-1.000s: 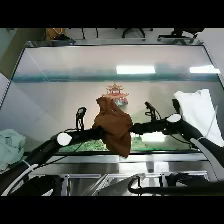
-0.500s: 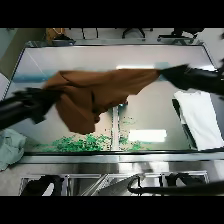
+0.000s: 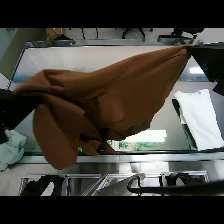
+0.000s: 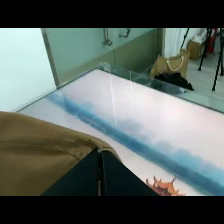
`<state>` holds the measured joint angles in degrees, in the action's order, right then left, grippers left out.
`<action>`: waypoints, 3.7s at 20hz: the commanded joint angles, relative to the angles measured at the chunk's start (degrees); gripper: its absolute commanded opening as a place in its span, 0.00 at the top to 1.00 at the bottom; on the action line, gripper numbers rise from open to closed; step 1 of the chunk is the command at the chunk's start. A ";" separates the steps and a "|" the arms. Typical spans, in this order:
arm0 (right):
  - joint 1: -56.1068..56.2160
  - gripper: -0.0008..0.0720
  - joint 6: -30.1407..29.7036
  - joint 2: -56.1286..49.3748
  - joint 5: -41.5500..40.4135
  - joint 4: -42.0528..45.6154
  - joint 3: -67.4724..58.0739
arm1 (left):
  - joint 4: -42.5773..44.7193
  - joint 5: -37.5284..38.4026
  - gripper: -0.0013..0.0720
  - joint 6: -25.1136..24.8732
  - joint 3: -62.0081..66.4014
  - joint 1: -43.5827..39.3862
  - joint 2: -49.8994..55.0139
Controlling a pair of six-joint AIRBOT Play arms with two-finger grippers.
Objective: Fold the shirts.
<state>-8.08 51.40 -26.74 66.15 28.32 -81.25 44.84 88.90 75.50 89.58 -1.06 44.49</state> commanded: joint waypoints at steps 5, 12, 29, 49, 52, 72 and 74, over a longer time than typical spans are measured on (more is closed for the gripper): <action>0.50 0.97 -0.94 -18.53 -1.60 0.76 16.98 | 0.13 -9.27 0.96 -6.88 -21.38 0.15 17.94; 1.86 0.82 -9.64 -39.89 -7.61 -10.60 20.59 | -0.20 -22.67 0.05 -9.25 -22.56 0.63 36.41; 10.10 0.35 7.34 -24.11 -7.96 7.21 46.75 | 1.29 -41.33 0.05 -4.50 -57.96 -8.22 21.88; 6.36 0.97 -2.80 -14.51 -2.67 -13.81 6.25 | 10.97 -27.63 0.97 -0.46 -9.66 -13.75 4.90; 4.90 0.97 -2.75 -9.03 -2.95 -13.51 -8.02 | 11.17 -27.58 0.97 -0.48 9.75 -16.02 -1.09; 5.05 0.97 -9.68 -44.83 -8.28 -4.94 -0.17 | 15.39 -26.47 0.97 -5.66 7.52 -14.49 44.57; 5.46 0.97 -10.62 -54.07 -11.30 -5.22 -0.20 | 14.62 -27.10 0.96 -5.01 9.46 -12.39 54.58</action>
<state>-2.92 43.40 -68.75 59.16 23.55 -83.48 60.47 63.55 70.89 99.42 -15.55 86.11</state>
